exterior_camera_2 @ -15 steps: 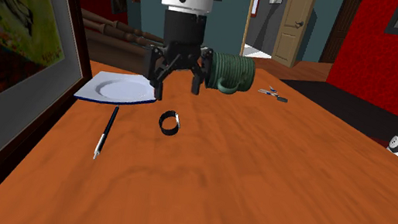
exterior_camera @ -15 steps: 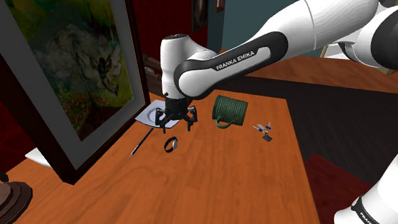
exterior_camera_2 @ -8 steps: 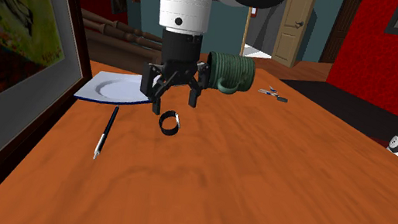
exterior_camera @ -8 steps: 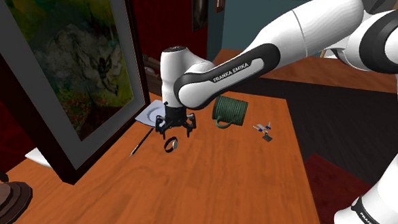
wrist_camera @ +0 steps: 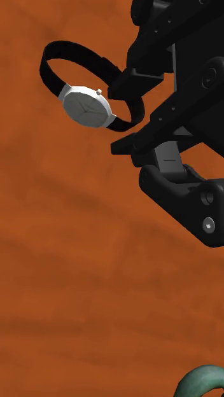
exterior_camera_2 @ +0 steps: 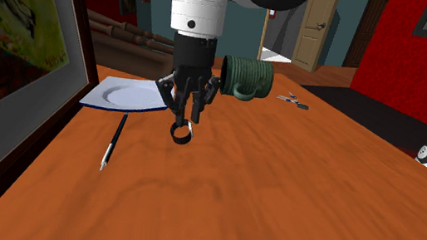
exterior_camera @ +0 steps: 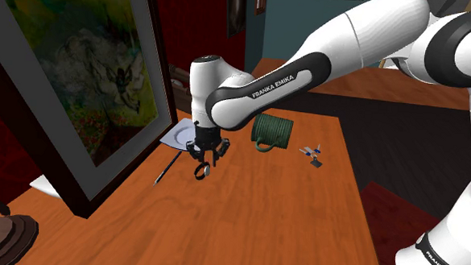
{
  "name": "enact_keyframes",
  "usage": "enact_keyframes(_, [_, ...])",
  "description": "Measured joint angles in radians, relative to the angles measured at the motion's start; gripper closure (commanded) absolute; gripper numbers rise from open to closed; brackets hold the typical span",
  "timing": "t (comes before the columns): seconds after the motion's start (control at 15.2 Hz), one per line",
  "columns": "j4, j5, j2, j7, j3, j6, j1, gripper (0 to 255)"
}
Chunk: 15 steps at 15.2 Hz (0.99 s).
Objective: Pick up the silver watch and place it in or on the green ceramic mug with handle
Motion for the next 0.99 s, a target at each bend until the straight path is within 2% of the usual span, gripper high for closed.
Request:
enact_keyframes(0.59, [0.000,0.002,-0.003,-0.001,0.001,-0.004,-0.001,255])
enact_keyframes(0.99, [0.041,0.016,-0.028,-0.010,0.009,-0.067,-0.003,255])
